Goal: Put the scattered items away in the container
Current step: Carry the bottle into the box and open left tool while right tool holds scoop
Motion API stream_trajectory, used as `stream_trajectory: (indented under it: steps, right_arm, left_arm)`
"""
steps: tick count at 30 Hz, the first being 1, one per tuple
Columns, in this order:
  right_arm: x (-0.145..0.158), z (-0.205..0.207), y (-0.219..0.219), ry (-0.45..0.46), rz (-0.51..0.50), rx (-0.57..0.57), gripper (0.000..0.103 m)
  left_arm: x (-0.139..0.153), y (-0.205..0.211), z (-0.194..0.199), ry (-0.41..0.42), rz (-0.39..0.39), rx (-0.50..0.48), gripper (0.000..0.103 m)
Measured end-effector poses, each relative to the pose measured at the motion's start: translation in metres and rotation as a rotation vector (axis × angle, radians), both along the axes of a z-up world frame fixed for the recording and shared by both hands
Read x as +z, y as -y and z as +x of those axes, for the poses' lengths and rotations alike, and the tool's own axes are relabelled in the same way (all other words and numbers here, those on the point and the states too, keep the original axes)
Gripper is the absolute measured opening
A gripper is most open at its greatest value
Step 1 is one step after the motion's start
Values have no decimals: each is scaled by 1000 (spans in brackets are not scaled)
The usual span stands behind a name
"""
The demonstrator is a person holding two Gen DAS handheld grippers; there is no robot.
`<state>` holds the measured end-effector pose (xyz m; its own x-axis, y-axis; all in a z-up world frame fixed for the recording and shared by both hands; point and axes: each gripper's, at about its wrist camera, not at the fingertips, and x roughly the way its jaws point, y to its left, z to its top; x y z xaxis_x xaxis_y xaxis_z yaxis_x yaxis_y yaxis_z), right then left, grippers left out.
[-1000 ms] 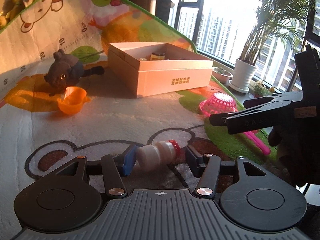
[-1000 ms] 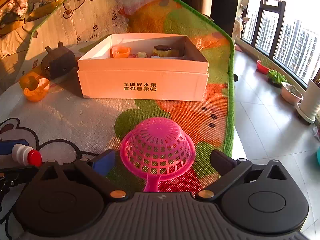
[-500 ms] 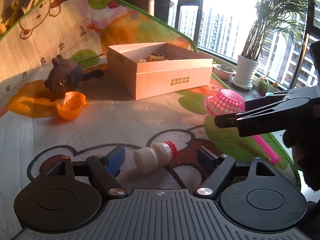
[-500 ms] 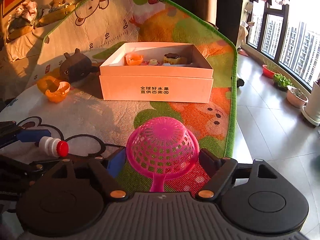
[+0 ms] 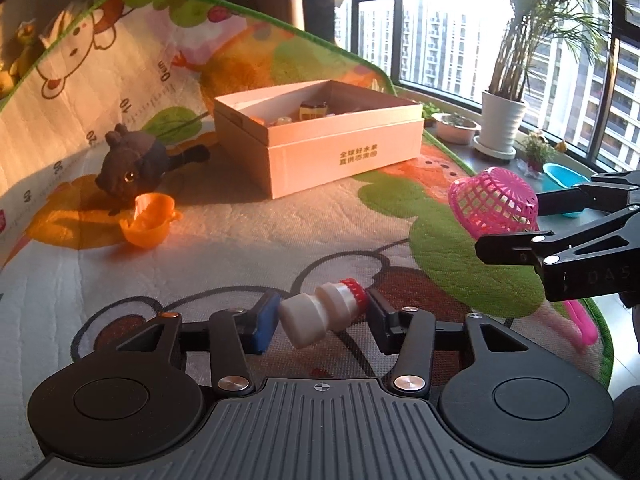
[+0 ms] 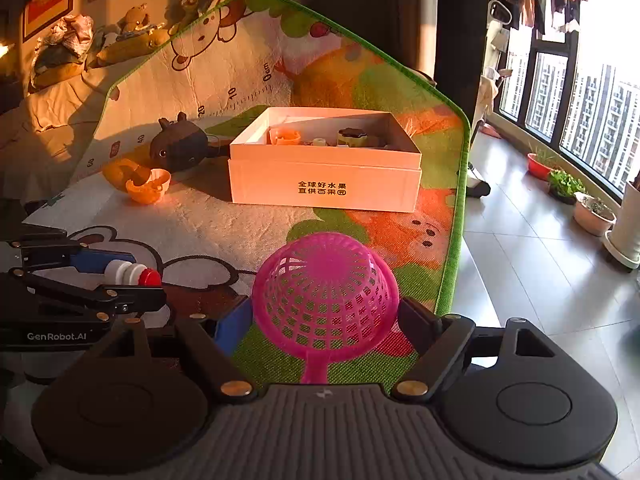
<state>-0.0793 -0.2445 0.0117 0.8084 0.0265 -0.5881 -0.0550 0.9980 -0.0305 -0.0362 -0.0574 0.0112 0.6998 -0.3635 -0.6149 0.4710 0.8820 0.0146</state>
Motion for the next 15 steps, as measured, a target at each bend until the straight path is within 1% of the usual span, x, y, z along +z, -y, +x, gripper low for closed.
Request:
stream_trajectory:
  steps: [4, 10, 15]
  right_arm:
    - [3, -5, 0, 11, 1, 1, 80]
    - [7, -14, 0, 25, 14, 7, 80]
    - [12, -12, 3, 39, 23, -6, 80]
  left_arm:
    - [5, -4, -9, -3, 2, -6, 52]
    - [20, -4, -29, 38, 9, -38, 52]
    - [23, 0, -30, 50, 16, -56, 52]
